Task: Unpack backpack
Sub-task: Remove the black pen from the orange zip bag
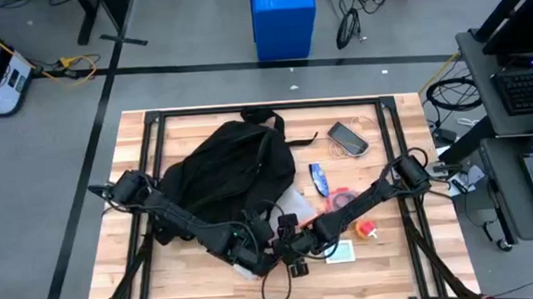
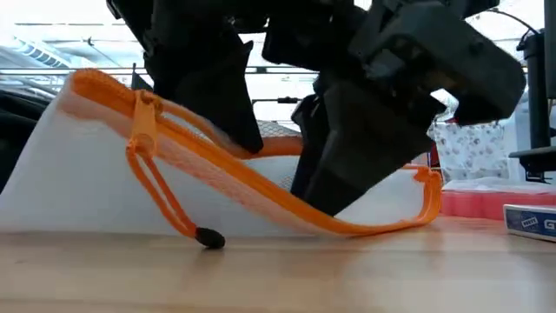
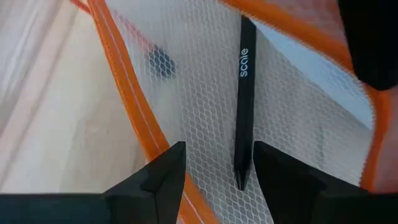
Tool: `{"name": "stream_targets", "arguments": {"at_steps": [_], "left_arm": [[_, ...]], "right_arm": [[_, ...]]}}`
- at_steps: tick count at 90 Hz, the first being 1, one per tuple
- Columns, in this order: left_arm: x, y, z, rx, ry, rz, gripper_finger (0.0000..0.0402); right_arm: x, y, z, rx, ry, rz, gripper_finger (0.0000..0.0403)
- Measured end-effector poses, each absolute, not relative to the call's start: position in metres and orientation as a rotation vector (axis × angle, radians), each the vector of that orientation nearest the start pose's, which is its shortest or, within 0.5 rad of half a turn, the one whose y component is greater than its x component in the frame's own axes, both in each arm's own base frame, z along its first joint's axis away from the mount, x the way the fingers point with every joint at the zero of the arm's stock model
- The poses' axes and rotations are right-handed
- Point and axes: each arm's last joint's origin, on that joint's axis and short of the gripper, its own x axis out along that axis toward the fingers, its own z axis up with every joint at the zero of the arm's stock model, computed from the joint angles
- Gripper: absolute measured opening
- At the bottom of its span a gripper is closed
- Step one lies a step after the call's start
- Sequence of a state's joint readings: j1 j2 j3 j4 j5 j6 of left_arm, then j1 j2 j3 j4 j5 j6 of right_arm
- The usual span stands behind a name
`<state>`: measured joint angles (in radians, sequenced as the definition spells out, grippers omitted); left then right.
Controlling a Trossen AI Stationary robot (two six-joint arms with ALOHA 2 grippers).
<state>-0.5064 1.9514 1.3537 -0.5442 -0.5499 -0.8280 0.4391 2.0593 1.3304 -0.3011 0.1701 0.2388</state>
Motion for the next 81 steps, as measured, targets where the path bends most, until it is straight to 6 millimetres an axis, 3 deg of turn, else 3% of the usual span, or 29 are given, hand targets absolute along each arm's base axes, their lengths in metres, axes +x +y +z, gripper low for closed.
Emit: {"name": "stream_targets", "arguments": {"at_steps": [81], "left_arm": [[0.345, -0.185, 0.176, -0.156, 0.893, 0.410, 0.0000]], "right_arm": [[0.386, 0.168, 0.123, -0.067, 1.003, 0.132, 0.0157]]}}
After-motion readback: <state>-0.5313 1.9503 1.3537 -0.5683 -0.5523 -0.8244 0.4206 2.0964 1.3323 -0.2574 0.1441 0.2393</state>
